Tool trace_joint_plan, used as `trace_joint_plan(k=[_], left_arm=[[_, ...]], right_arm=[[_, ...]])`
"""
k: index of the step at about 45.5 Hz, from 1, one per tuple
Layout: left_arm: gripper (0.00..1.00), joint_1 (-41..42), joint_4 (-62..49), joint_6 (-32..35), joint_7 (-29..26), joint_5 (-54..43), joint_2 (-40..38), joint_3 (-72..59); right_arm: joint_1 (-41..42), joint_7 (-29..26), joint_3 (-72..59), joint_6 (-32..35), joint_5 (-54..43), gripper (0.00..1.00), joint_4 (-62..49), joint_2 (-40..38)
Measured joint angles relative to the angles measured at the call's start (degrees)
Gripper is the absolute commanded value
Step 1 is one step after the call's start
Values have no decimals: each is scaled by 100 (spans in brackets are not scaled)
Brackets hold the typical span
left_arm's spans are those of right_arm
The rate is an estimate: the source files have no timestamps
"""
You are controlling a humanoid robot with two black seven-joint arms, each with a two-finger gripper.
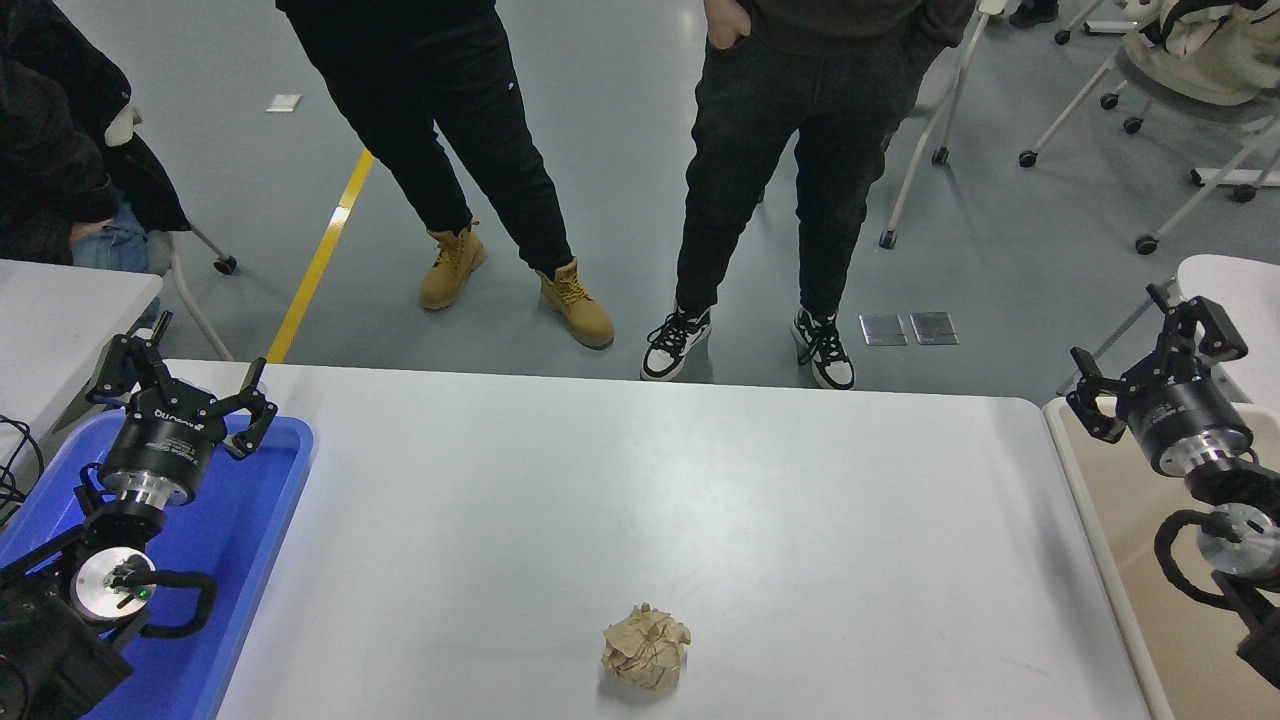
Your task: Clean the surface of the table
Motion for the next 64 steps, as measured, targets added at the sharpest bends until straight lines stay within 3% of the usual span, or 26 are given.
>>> trace_joint_plan(k=[16, 28, 45, 56, 64], left_arm=[[100, 0, 0, 0, 0, 0, 0, 0], [100, 0, 0, 0, 0, 0, 0, 0], [100, 0, 0, 0, 0, 0, 0, 0], [100, 0, 0, 0, 0, 0, 0, 0], [100, -1, 0, 0, 0, 0, 0, 0]], right_arm=[[-70, 42, 11, -7, 16, 99, 120, -22], [278, 28, -349, 18, 67, 99, 131, -475], [1181, 11, -2676, 37, 27, 99, 134, -1346], [1902, 3, -3719, 43, -216, 99, 122, -1412], [2638, -5, -4343, 50, -980, 99, 121, -1155]])
